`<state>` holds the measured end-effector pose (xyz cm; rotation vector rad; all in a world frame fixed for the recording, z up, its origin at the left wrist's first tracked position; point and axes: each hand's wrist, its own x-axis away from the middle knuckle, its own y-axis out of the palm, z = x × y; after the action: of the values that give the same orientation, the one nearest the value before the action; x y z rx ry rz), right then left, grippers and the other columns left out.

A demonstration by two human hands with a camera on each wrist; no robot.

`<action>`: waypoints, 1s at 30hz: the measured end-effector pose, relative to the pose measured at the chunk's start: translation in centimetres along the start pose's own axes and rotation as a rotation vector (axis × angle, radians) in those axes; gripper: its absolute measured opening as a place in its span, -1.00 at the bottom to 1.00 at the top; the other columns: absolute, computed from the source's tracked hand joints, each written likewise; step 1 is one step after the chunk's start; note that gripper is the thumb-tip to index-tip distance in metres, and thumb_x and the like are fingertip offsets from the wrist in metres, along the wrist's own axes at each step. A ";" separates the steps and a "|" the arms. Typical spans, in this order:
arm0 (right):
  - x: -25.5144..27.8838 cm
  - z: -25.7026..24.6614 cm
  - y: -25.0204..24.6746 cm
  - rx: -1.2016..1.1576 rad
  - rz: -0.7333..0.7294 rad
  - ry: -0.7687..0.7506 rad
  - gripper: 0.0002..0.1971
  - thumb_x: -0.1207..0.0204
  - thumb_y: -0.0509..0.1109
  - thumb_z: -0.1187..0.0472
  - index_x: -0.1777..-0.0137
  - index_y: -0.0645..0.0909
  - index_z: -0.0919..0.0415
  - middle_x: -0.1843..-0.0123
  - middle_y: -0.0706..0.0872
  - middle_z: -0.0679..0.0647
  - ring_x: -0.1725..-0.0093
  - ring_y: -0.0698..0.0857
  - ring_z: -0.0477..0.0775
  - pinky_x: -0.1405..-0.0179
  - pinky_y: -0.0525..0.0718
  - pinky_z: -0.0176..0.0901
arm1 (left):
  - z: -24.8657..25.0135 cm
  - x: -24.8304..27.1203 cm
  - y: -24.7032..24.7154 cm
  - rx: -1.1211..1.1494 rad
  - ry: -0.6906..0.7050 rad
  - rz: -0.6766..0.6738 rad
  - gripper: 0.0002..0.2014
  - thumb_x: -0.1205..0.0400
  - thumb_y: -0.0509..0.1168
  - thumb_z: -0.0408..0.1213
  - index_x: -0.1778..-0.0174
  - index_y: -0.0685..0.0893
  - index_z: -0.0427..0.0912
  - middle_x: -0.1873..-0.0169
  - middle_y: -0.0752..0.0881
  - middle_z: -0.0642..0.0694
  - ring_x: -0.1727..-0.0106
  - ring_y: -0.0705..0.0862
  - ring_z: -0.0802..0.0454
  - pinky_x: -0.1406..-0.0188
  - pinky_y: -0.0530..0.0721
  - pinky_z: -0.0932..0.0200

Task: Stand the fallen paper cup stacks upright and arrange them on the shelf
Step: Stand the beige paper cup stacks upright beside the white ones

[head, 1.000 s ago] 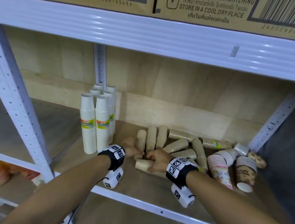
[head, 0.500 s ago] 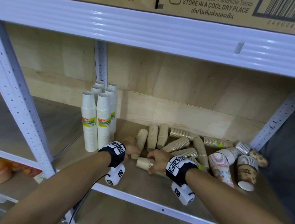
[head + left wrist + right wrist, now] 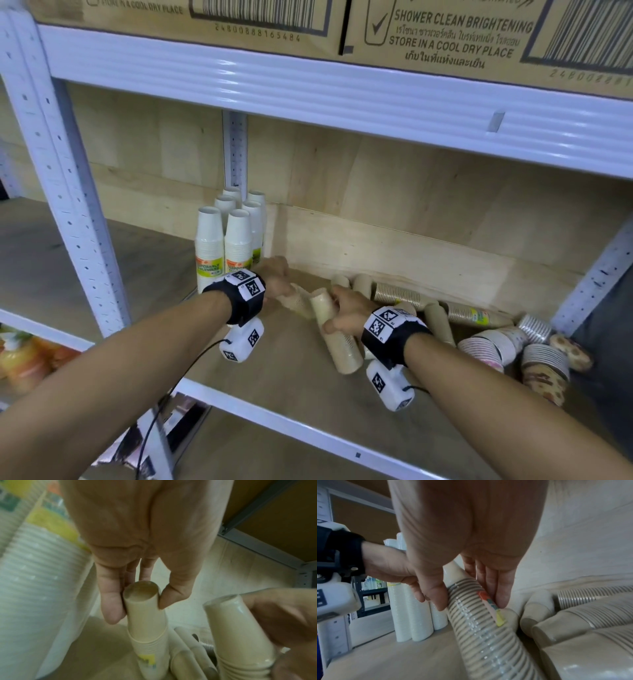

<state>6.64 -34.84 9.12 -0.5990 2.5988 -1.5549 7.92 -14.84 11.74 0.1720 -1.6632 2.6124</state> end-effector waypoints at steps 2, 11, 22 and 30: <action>-0.2 -0.4 -0.6 -0.024 0.045 0.015 -0.31 -0.27 0.61 0.12 -0.39 0.39 0.03 -0.17 0.64 0.00 -0.08 0.66 0.06 0.02 0.65 -0.11 | 0.4 -0.3 -1.1 0.007 0.046 0.030 -0.71 -0.54 0.45 -0.25 -0.17 0.68 -0.21 -0.14 0.69 -0.10 -0.01 0.67 -0.03 0.18 0.69 0.15; -0.8 -0.6 -0.9 -0.179 0.158 0.050 -0.48 -0.32 0.57 0.22 -0.18 0.36 0.07 0.09 0.61 0.04 0.12 0.65 0.03 0.45 0.48 -0.21 | 2.3 -0.3 -1.1 -0.051 0.162 0.052 -0.76 -0.45 0.51 -0.20 -0.03 0.74 0.00 -0.05 0.68 0.02 0.01 0.66 0.02 0.25 0.57 0.23; -1.1 -0.6 -0.2 -0.223 0.170 0.020 -0.42 -0.30 0.60 0.12 -0.27 0.40 0.03 0.02 0.66 -0.01 0.02 0.67 0.02 0.23 0.56 -0.18 | 2.5 -0.3 -1.3 -0.049 0.255 -0.038 -0.61 -0.53 0.45 -0.24 -0.30 0.67 -0.01 -0.29 0.61 -0.05 -0.29 0.60 -0.04 -0.07 0.57 0.18; -1.3 -1.7 -1.7 -0.102 0.207 -0.025 -0.65 -0.30 0.58 0.13 -0.08 0.62 0.05 0.01 0.67 -0.06 0.03 0.65 0.01 0.22 0.56 -0.21 | 2.3 -0.2 -1.6 -0.040 0.278 -0.031 -0.68 -0.58 0.42 -0.23 -0.28 0.72 -0.09 -0.20 0.70 -0.06 -0.16 0.63 0.04 0.01 0.54 0.23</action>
<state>7.98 -33.65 11.18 -0.3399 2.6359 -1.3529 8.43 -16.21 14.14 -0.1589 -1.6008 2.4432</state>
